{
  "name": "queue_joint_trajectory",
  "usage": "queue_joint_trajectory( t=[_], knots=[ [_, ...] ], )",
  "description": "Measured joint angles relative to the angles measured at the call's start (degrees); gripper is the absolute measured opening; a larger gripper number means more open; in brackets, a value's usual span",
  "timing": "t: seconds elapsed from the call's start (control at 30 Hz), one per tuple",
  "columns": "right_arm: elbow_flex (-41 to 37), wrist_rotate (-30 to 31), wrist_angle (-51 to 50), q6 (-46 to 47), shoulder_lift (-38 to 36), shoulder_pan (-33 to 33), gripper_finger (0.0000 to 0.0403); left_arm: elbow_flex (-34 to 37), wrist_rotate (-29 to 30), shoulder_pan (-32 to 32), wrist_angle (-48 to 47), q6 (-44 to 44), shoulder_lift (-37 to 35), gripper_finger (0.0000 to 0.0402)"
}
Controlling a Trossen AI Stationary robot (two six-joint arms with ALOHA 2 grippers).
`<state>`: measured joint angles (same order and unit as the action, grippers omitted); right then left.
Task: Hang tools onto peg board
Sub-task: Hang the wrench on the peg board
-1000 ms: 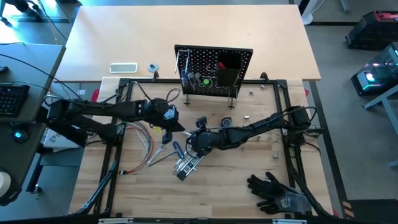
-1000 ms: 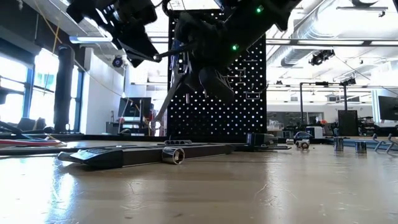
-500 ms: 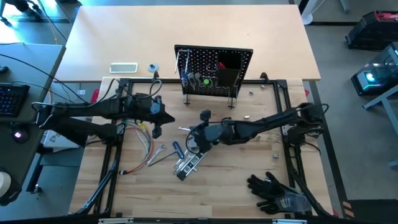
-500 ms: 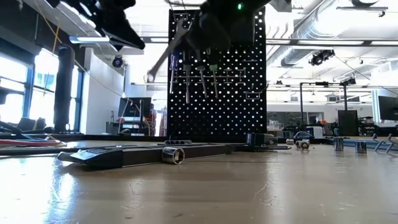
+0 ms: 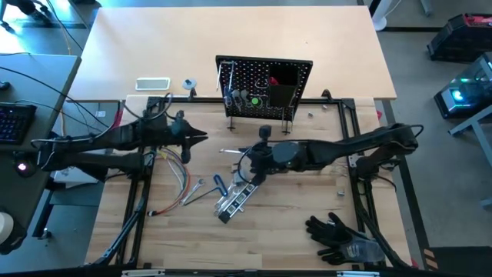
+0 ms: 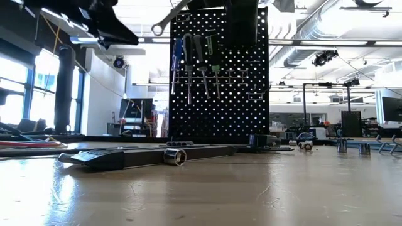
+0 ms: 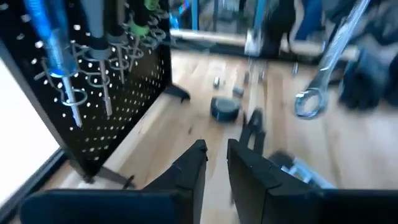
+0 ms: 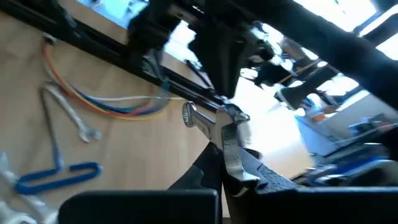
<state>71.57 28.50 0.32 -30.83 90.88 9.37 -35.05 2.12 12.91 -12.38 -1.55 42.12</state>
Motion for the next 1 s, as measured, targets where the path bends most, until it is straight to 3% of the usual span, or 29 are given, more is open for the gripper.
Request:
queue_joint_trajectory(
  t=[0.27, 0.53, 0.73, 1.0],
  knots=[
    [-0.02, 3.95, 0.5, -8.62, -0.17, -0.02, 0.0, 12.32, -9.46, -0.25, 28.71, -17.75, -2.38, 0.0072],
    [-0.07, 7.79, 1.6, -16.76, -0.03, -0.02, 0.0, 19.81, -10.15, -0.37, 47.06, -28.46, 0.6, 0.0072],
    [-0.07, 9.67, 3.42, -22.92, -0.01, -0.02, 0.0, 20.44, -10.02, -0.85, 54.98, -33.01, 6.55, 0.0079],
    [-0.07, 11.94, 7.21, -31.76, 0.04, -0.02, 0.0, 20.01, -9.26, -1.84, 69.98, -40.29, 16.11, 0.0137]
  ],
)
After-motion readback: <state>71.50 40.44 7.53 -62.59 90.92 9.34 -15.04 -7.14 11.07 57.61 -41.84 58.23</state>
